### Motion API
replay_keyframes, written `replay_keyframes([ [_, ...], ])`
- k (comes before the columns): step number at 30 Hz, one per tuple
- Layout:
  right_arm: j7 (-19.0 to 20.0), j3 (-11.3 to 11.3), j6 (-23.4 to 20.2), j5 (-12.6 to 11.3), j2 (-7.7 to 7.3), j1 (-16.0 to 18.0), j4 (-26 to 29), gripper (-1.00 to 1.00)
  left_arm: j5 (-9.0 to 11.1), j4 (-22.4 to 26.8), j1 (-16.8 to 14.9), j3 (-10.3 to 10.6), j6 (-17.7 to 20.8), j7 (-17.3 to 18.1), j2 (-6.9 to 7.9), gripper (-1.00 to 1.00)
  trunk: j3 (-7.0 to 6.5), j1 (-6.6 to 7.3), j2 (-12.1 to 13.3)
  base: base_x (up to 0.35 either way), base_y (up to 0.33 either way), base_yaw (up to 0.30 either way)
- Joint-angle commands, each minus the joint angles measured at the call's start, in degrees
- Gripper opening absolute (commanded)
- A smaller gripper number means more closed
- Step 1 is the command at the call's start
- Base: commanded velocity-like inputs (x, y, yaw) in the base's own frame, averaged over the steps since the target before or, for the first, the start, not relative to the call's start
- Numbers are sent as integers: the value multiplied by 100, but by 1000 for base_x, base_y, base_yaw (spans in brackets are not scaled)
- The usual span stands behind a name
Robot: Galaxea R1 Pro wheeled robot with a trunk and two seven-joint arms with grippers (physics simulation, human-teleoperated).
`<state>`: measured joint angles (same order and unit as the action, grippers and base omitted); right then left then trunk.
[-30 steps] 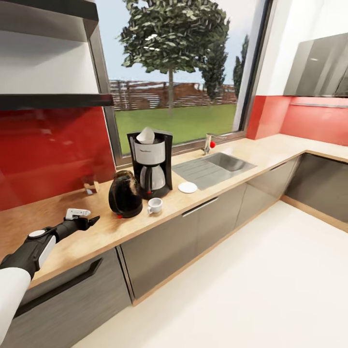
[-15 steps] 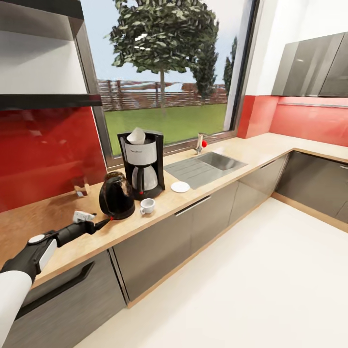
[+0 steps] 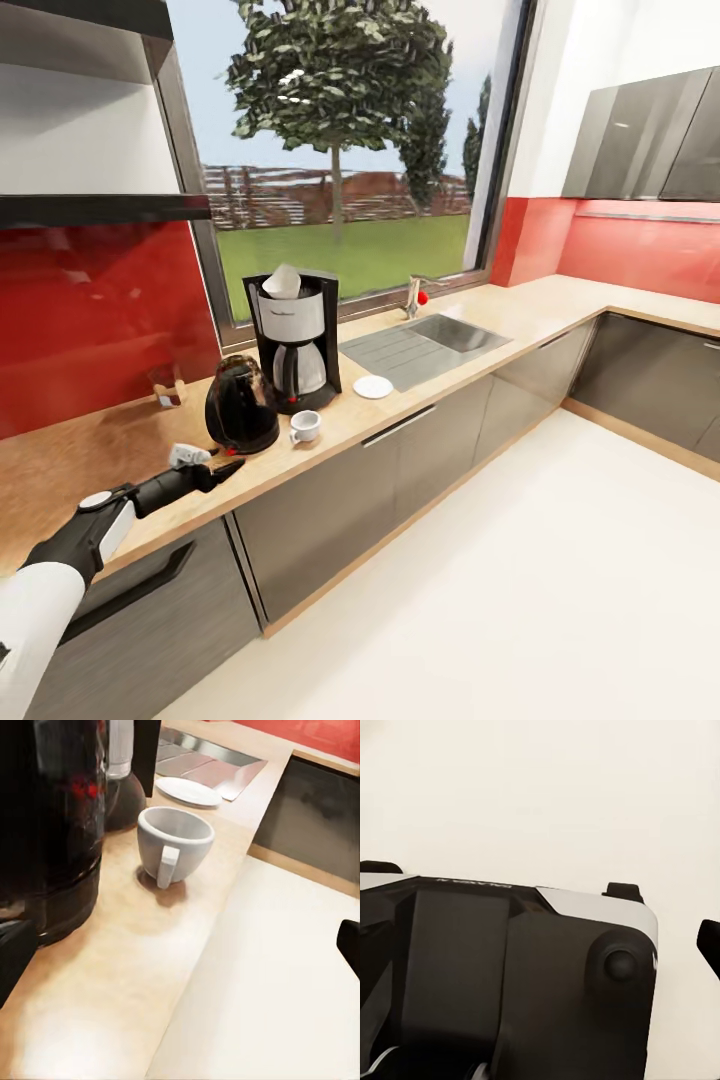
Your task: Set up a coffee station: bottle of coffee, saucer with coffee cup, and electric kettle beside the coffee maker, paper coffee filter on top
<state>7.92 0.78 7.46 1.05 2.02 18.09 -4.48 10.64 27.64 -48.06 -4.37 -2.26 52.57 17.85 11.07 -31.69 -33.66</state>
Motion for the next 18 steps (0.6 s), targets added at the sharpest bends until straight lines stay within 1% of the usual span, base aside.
replay_keyframes([
  [1,8,8,45,9,0,14,-27,100,3,-21,-4,5,-22,22,-20,100,9,-2,-9,0,0,0],
  [4,8,7,45,10,2,13,-27,100,1,-45,-7,94,-21,24,-155,100,9,-2,-9,0,0,0],
  [5,8,7,45,11,1,15,-27,100,0,-49,-8,160,-17,25,-238,100,9,-2,-9,0,0,0],
  [6,8,6,45,10,1,14,-27,100,0,-51,-9,201,-16,25,-286,100,9,-2,-9,0,0,0],
  [7,8,4,45,12,1,14,-27,100,0,-53,-6,297,-14,23,-390,100,9,-2,-9,0,0,0],
  [10,8,8,45,12,0,13,-27,100,0,-72,-4,676,-1,19,-706,100,9,-2,-9,0,0,0],
  [11,8,4,45,12,0,14,-27,100,0,-149,-3,836,7,12,-867,100,9,-2,-9,0,0,0],
  [12,8,3,45,11,0,16,-27,100,0,-240,-3,914,8,7,-990,100,9,-2,-9,0,0,0],
  [13,8,2,45,10,0,17,-27,100,-5,-408,-2,970,4,-6,-1164,100,9,-2,-9,0,0,0],
  [15,8,6,45,9,0,14,-27,100,-17,-762,-2,1029,-29,-36,-1518,100,9,-2,-9,0,0,0],
  [17,8,6,45,9,2,14,-27,100,-23,-1050,-2,1053,-97,-53,-1791,100,9,-2,-9,0,0,0],
  [18,8,6,45,9,1,12,-27,100,-25,-1281,-2,1066,-169,-65,-1970,100,9,-2,-9,0,0,0],
])
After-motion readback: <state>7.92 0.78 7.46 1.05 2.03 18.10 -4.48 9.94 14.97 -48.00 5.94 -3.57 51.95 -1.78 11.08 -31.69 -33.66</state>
